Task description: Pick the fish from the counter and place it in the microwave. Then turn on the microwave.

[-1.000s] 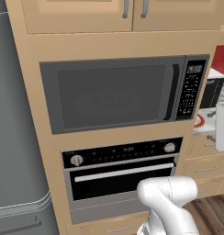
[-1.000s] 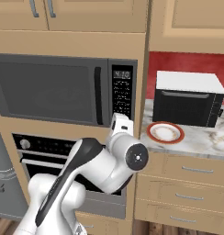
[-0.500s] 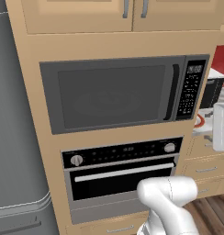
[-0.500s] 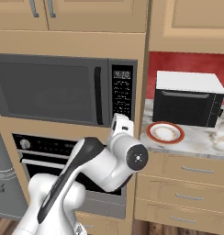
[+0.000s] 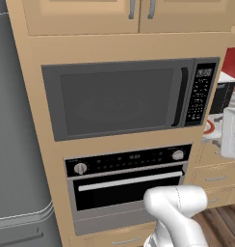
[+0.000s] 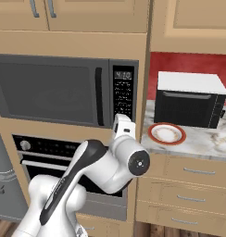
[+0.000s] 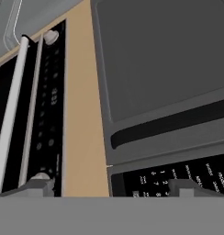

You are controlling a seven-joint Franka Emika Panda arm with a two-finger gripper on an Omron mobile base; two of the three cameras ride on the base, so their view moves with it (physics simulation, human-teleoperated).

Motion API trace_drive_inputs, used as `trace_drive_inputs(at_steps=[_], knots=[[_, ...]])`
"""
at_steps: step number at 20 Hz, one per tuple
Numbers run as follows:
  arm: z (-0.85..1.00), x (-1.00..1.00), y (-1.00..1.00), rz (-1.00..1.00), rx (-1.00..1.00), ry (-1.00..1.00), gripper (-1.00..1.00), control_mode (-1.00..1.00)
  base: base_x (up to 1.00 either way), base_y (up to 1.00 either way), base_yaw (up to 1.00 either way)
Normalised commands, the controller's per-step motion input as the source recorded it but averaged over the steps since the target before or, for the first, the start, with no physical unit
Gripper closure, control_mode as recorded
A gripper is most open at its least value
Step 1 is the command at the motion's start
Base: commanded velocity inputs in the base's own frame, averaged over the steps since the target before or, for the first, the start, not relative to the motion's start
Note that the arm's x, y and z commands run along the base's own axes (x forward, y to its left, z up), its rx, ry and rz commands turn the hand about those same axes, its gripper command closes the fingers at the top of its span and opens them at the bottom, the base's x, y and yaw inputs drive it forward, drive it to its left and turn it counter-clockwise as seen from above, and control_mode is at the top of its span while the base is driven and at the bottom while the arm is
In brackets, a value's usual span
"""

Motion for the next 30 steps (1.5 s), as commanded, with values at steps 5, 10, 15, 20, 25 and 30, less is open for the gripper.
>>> trace_drive_inputs(at_steps=[5, 10, 15, 20, 25, 30], knots=[[0.00, 0.00, -0.07, 0.00, 0.00, -0.04, -1.00, -1.00, 0.00, 0.00, 0.00], [-0.05, 0.08, 0.02, 0.00, 0.00, 0.00, -1.00, -1.00, 0.00, 0.00, 0.00], [-0.14, 0.22, 0.11, 0.00, 0.00, 0.02, -1.00, -1.00, 0.00, 0.00, 0.00], [-0.15, 0.23, 0.11, 0.00, 0.00, 0.01, -1.00, -1.00, 0.00, 0.00, 0.00], [-0.08, 0.14, -0.01, 0.00, 0.00, 0.00, -1.00, -1.00, 0.00, 0.00, 0.00], [-0.05, 0.06, -0.07, 0.00, 0.00, 0.00, -1.00, -1.00, 0.00, 0.00, 0.00]])
